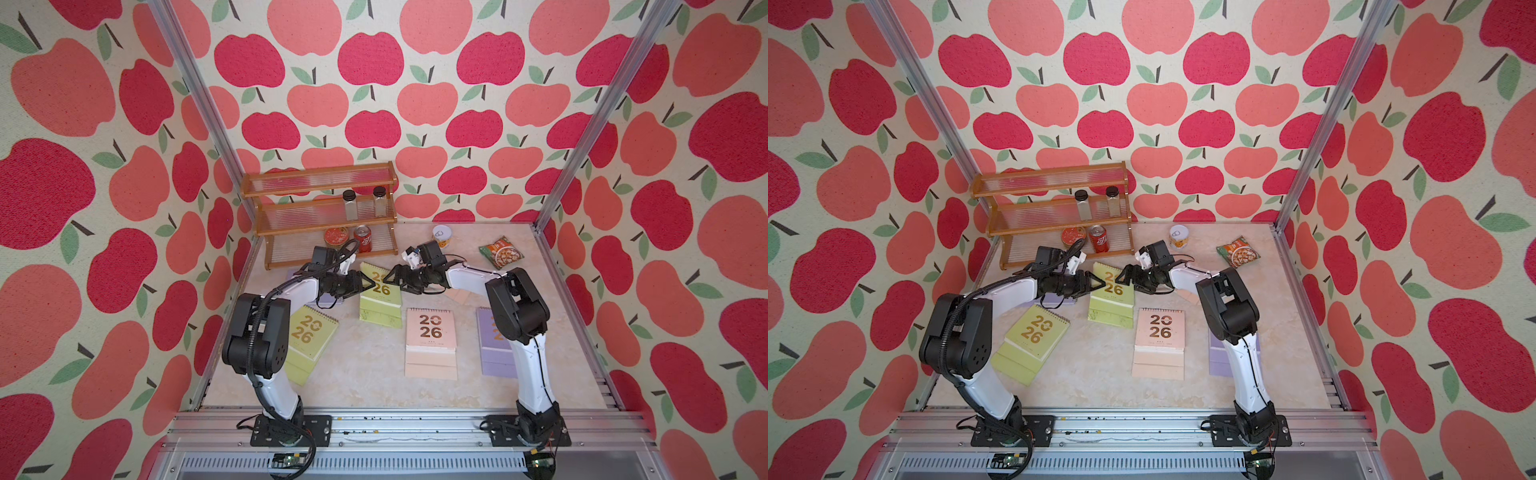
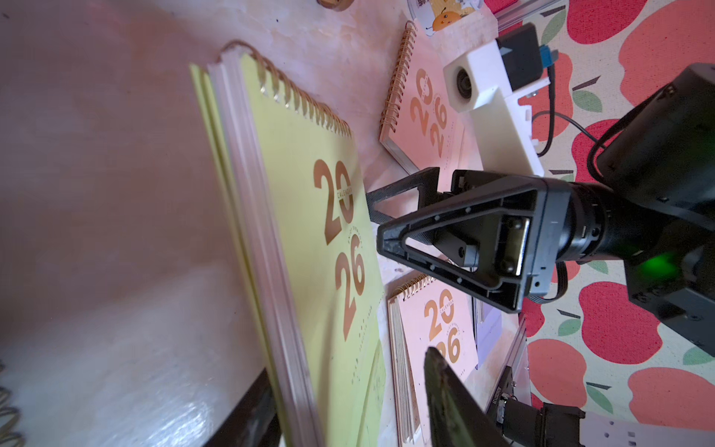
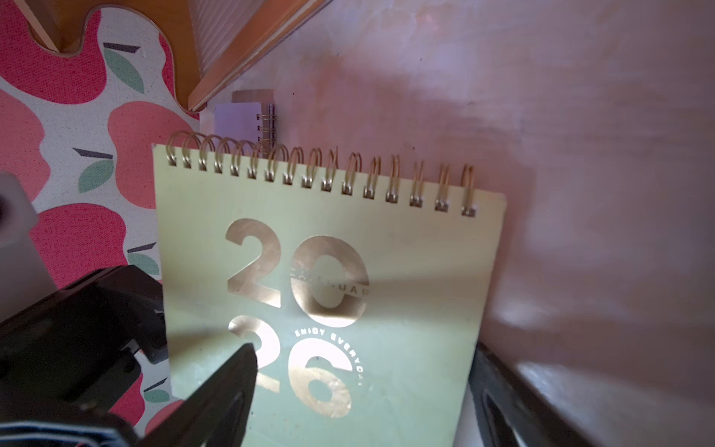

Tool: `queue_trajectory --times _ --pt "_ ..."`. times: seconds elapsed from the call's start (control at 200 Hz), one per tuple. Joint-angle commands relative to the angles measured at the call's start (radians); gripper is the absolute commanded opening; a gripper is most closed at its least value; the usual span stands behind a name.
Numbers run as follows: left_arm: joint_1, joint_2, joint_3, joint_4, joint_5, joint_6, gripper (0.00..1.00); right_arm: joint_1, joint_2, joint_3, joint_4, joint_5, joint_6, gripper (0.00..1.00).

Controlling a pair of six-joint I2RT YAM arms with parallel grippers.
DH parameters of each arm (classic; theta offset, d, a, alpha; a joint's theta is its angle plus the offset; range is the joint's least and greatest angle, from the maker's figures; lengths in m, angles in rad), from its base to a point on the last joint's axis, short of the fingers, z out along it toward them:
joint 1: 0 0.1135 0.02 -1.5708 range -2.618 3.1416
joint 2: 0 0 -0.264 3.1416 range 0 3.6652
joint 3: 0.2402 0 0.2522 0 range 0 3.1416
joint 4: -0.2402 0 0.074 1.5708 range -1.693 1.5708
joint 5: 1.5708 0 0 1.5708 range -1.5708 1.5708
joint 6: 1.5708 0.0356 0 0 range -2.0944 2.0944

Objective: Stack the calendars
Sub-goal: Pick up the calendar at the center of the board.

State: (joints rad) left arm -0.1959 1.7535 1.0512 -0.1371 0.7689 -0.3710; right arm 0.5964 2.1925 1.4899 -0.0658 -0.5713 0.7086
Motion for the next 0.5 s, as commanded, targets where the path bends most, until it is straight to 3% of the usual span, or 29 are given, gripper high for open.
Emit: queue_trajectory --times 0.0,0.065,0.335,0.495 --pt "-0.002 -0.021 0.001 0.006 0.044 0.015 0.43 0.014 0.018 -0.022 0.014 -0.038 0.006 0.87" --pt "-0.002 -0.015 0.005 0.001 0.046 0.018 0.36 0.016 0.011 -0.027 0.02 -0.038 0.004 0.86" --pt "-0.019 0.03 0.037 -0.051 0.022 0.037 0.34 0.015 -0.006 -0.046 0.037 -0.039 -0.001 0.86" --pt "-0.038 0.057 0.067 -0.098 -0.009 0.055 0.18 0.015 -0.018 -0.056 0.042 -0.038 -0.009 0.86"
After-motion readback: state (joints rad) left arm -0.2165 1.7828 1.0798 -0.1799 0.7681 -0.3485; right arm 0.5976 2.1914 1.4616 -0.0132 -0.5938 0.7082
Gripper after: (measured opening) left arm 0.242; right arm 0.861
